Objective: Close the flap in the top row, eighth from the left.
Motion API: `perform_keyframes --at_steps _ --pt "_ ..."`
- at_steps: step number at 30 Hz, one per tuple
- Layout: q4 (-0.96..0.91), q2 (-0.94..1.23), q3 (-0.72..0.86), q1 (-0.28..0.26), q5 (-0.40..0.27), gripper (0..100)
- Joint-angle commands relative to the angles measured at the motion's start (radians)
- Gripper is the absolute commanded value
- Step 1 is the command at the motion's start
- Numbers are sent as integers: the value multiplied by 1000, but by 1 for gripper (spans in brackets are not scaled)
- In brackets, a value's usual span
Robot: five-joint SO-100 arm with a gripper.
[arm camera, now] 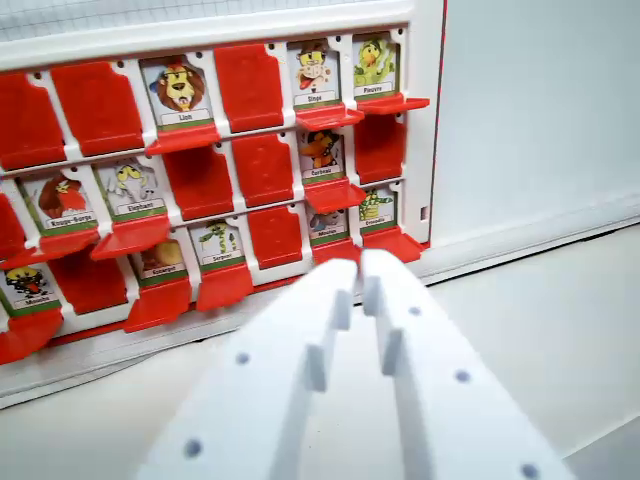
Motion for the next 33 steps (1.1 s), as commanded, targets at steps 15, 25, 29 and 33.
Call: perform_keyframes --at_steps 15,25,29,33 --pt "-192 -337 -175 66 38 0" --pt "-199 -523 -376 75 43 0" --pt "-206 -577 -425 80 43 0" --pt "-210 -640 -492 80 43 0"
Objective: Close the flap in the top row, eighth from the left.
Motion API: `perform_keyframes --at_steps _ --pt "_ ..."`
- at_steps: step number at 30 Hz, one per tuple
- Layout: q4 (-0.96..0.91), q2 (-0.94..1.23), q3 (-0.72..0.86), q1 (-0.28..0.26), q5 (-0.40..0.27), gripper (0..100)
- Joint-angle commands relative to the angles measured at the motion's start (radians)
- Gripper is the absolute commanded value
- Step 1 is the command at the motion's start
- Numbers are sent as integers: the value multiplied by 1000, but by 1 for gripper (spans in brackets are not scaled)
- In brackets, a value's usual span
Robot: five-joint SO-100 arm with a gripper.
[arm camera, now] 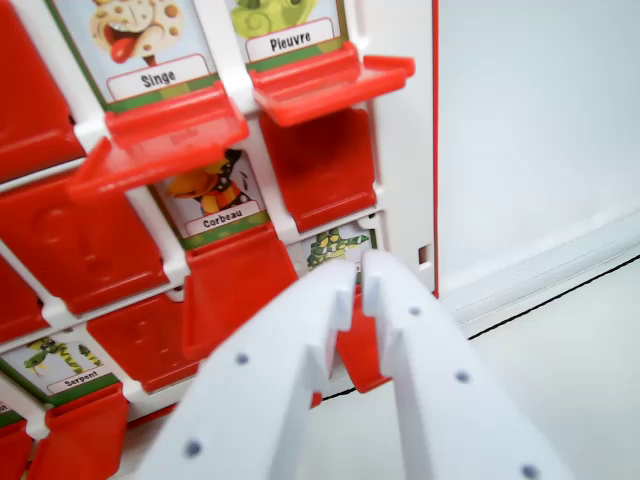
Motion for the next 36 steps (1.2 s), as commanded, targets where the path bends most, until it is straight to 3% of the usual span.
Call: perform_keyframes --at_steps 1,18,24,36 --pt "-35 -14 -167 6 9 0" --pt "-29 -192 -354 14 40 0" --pt "-2 -199 -410 15 132 0" --pt "21 -219 -460 14 164 0"
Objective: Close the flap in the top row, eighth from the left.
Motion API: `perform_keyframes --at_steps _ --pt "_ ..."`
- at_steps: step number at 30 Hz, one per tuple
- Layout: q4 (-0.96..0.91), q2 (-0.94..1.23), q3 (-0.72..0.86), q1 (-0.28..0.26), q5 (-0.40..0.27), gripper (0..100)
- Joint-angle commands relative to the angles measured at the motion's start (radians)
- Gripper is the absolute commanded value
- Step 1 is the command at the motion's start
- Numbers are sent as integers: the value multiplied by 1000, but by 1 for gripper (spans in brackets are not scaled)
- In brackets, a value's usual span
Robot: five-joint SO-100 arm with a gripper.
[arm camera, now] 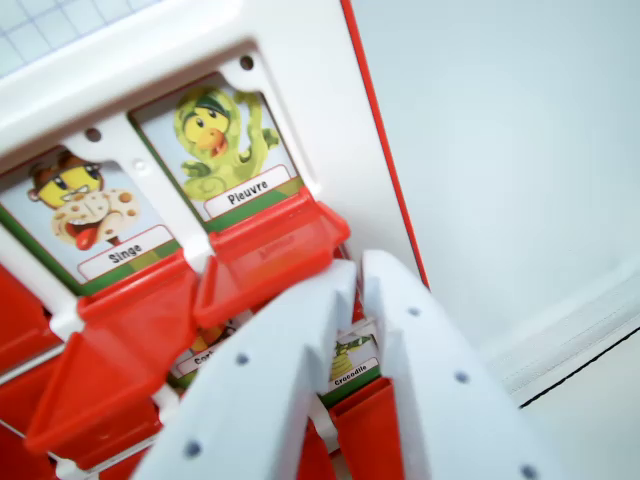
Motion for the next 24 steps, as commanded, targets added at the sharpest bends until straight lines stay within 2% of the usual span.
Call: perform_keyframes --at_steps 1,12,24 --pt "-14 12 -127 -12 6 0" --pt "-17 -31 -195 -54 12 0" --pt "3 -51 -259 -57 11 0"
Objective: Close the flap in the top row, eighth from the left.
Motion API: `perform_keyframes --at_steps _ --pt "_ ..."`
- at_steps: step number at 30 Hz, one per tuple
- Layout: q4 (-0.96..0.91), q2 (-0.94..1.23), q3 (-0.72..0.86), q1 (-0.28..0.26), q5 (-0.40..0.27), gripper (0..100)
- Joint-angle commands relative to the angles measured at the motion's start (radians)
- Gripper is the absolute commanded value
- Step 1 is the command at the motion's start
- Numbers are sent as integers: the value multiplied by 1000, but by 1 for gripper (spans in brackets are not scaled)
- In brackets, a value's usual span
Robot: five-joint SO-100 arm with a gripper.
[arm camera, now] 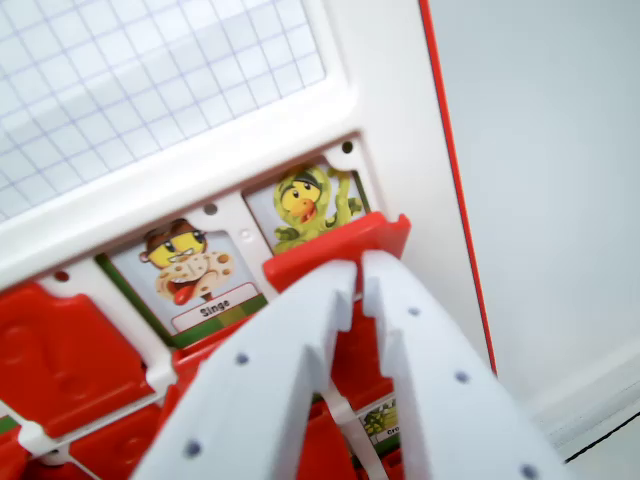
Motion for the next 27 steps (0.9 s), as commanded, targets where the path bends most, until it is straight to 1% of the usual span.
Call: perform_keyframes --at_steps 1,11,20,27 --pt "3 35 -112 -9 -6 0" --pt "11 43 -137 -12 8 0" --pt "6 11 -212 -28 -5 0" --pt "6 -35 -222 -31 -11 0"
